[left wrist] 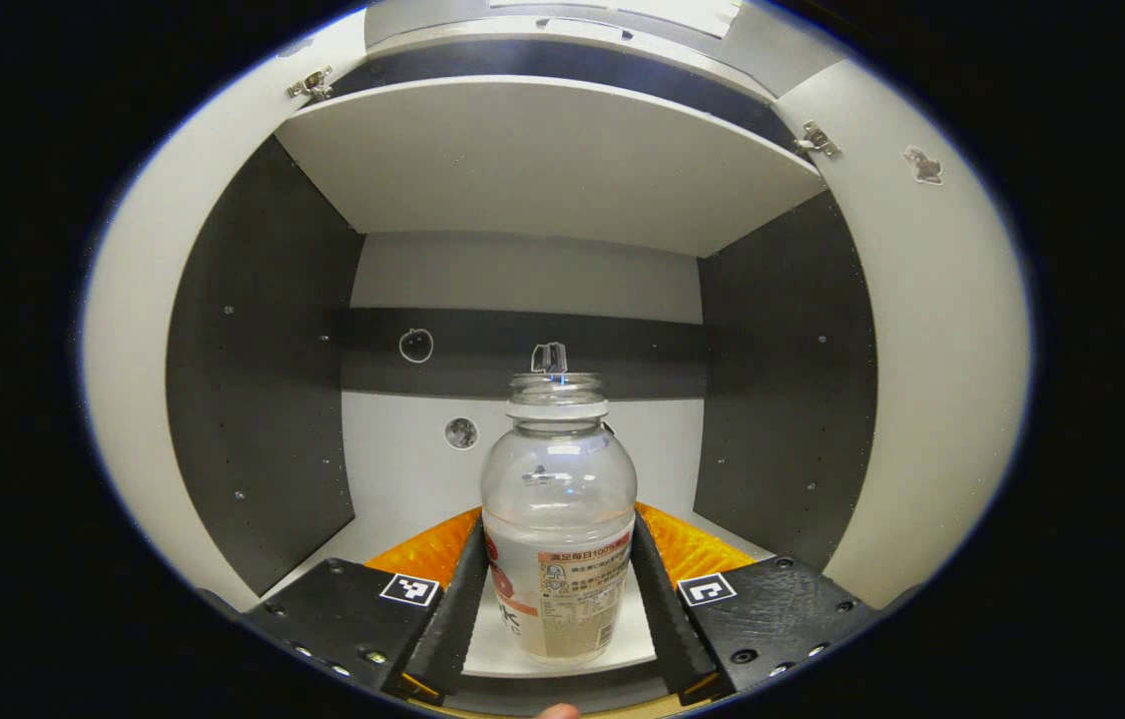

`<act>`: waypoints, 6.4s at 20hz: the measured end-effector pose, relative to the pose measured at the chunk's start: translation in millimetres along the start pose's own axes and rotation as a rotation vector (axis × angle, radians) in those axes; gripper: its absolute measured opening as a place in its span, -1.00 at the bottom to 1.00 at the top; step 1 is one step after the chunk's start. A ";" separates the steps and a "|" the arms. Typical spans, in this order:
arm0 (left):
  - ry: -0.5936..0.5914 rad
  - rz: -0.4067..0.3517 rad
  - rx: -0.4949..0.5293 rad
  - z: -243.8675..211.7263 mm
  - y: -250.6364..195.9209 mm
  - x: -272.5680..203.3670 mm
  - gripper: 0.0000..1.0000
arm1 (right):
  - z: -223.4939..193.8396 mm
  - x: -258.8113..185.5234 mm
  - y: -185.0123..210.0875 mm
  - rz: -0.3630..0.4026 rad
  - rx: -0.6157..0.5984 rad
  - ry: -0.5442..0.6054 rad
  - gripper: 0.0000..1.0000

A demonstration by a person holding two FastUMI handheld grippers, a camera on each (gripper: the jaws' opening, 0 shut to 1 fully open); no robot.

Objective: Grasp the bottle in the cabinet with the left hand and place it on the coaster, then close the right door with the right hand and the left door with the left hand.

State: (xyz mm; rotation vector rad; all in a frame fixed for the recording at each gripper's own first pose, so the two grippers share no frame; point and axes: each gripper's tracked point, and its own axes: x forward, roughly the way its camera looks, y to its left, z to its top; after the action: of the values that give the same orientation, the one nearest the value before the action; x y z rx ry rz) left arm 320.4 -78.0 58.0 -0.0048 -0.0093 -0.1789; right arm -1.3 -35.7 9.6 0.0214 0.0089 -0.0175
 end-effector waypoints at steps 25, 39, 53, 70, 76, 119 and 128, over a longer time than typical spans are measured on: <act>0.101 0.064 -0.002 -200.2 -62.5 -215.8 0.43 | 64.3 -27.9 23.3 0.137 -0.110 -0.089 0.66; 0.137 0.121 -0.027 -296.2 -68.6 -247.7 0.44 | 42.2 -12.8 36.8 0.146 -0.059 0.009 0.67; 0.102 0.097 -0.008 -313.1 -83.1 -255.9 0.63 | 28.1 -13.4 34.7 0.121 -0.065 0.061 0.67; 0.035 0.041 0.027 -178.5 -73.5 -273.6 0.92 | 25.2 -4.2 31.1 0.159 0.046 -0.023 0.67; -0.027 0.015 0.021 -110.8 -77.8 -273.2 0.92 | 32.6 3.6 21.5 0.183 0.067 -0.066 0.67; 0.031 0.190 0.003 -85.6 -24.1 -340.1 0.90 | 118.6 120.5 -87.9 -0.005 -0.003 -0.140 0.58; 0.033 0.213 -0.008 -89.0 -10.4 -344.7 0.90 | 115.0 129.7 14.0 0.162 -0.001 -0.118 0.58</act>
State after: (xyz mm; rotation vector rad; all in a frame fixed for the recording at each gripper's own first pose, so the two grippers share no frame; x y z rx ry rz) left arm -19.9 -27.4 -34.3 -0.0104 0.0247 0.0343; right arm 129.6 -26.4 123.7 0.0203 -0.1105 0.1432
